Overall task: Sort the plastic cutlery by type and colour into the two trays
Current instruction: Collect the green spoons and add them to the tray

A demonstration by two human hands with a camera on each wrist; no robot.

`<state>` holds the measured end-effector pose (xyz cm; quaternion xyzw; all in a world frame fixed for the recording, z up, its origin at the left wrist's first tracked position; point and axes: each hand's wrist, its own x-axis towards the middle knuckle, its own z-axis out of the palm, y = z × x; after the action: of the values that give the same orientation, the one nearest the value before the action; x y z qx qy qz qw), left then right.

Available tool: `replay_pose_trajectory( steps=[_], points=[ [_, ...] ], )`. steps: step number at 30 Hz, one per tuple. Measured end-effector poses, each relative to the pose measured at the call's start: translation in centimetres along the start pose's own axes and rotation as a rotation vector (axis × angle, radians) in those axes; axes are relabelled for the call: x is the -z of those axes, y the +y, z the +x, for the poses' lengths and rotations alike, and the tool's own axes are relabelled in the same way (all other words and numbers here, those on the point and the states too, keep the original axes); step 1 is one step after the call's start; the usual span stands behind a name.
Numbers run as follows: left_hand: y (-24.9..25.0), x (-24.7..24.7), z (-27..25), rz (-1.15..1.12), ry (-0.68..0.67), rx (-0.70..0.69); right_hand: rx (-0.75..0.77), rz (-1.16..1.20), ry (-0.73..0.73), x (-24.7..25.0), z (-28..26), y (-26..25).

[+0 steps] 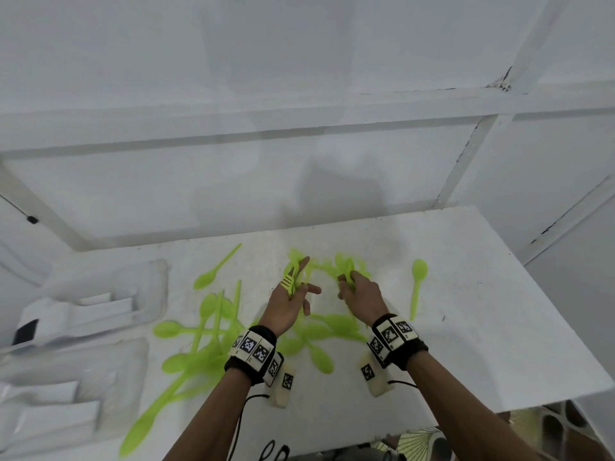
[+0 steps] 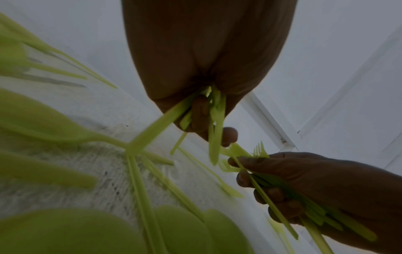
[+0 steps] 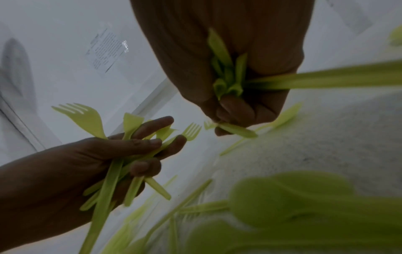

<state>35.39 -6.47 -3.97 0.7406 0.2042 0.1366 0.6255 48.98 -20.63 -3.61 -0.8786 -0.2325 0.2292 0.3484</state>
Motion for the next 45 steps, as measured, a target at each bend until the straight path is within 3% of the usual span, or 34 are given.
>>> replay_pose_trajectory(
  steps=[6,11,15,20,22,26,33,36,41,43,45],
  points=[
    [-0.7,2.5,-0.5,0.054,0.091,-0.011,0.0,0.22,0.063,-2.6,-1.1,-3.2],
    [-1.5,4.3,-0.8,-0.109,0.226,0.09,0.014,0.385,0.063,-4.0,-1.8,-6.9],
    [-1.0,4.7,-1.3,-0.167,0.252,0.121,0.084,0.279,0.033,-6.9,-1.8,-8.5],
    [-1.1,5.0,-1.7,-0.249,0.367,0.129,0.06,0.221,0.043,-12.6,2.0,-5.3],
    [-1.0,5.1,-1.9,-0.296,0.405,0.106,0.064,0.22,0.042,-12.2,1.5,-6.5],
    [-1.1,5.0,-2.2,-0.326,0.358,0.072,0.043,0.246,0.038,-10.8,0.2,-8.4],
    [-1.5,5.1,-2.6,-0.035,0.24,0.009,0.11,0.337,0.012,-8.1,-0.6,-9.2],
    [-2.0,5.3,-2.8,0.04,0.198,0.044,0.104,0.327,-0.024,-8.1,-0.2,-8.8],
    [-0.7,6.0,-3.7,-0.209,0.225,0.141,-0.055,0.545,0.042,-7.9,0.3,-8.9],
    [-0.3,6.2,-4.2,-0.298,0.188,0.163,-0.152,0.72,-0.071,-8.0,0.9,-9.0],
    [-0.6,6.4,-4.4,-0.38,0.149,0.16,-0.158,0.808,-0.218,-8.2,1.2,-9.3]
  ],
)
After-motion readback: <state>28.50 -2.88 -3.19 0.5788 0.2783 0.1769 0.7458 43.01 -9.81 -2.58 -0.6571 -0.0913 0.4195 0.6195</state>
